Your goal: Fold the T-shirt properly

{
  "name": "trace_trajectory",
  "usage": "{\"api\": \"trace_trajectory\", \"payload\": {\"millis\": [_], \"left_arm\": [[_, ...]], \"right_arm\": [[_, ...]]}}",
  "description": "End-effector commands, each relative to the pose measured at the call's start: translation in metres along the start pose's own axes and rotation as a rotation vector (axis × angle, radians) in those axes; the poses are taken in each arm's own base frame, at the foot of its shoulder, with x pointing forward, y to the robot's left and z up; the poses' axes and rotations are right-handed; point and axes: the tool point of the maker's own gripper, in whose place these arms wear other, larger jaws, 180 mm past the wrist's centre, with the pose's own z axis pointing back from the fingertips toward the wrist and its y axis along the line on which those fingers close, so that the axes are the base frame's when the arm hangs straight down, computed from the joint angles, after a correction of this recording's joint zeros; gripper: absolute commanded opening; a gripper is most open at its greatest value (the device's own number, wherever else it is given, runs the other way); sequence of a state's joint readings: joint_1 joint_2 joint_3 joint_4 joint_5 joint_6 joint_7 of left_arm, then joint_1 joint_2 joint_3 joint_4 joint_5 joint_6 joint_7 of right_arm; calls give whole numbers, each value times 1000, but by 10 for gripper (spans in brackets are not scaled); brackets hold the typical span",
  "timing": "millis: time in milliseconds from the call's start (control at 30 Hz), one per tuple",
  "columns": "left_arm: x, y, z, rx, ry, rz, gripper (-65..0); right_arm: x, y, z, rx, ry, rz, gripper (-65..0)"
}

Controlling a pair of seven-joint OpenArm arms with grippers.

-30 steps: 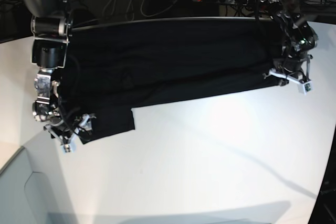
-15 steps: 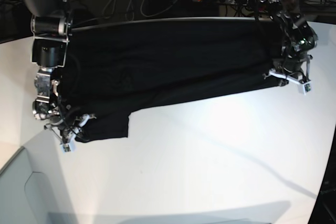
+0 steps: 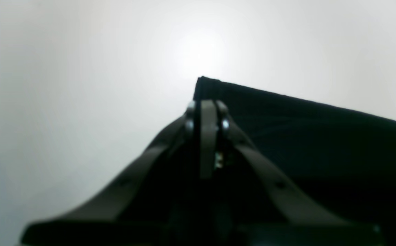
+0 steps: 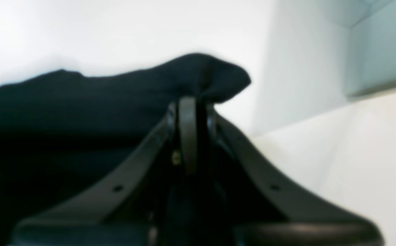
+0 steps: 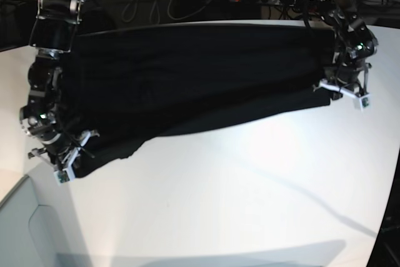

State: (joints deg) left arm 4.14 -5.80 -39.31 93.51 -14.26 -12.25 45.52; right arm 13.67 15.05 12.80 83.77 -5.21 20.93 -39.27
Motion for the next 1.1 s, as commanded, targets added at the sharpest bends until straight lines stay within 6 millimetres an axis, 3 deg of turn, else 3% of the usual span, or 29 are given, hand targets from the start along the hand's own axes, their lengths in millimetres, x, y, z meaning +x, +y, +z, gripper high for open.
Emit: {"api": "trace_trajectory", "payload": {"millis": [0,267,433,733,967,1067], "left_arm": [[25,1,8,6,-75,-23,-650],[38,-1,27,17,-126,-74,-650],[35,-1,37,24,-129,-102,-650],[23,3,47,37,-108,-131,-650],[16,15,51,64,-94,-128,-650],[16,17,52,68,-94,-125,-650]], "right_arm": [[12,-5,13,-21,-41,32,-649],[5,31,80,-31,-102,161,-649],[-17,41,114,-38,-81,189,-649],[-74,64,132,29,49,192,-649],[-89,70,137,45,89,192,-649],[-99,62,144,24,116,186,-649]]}}
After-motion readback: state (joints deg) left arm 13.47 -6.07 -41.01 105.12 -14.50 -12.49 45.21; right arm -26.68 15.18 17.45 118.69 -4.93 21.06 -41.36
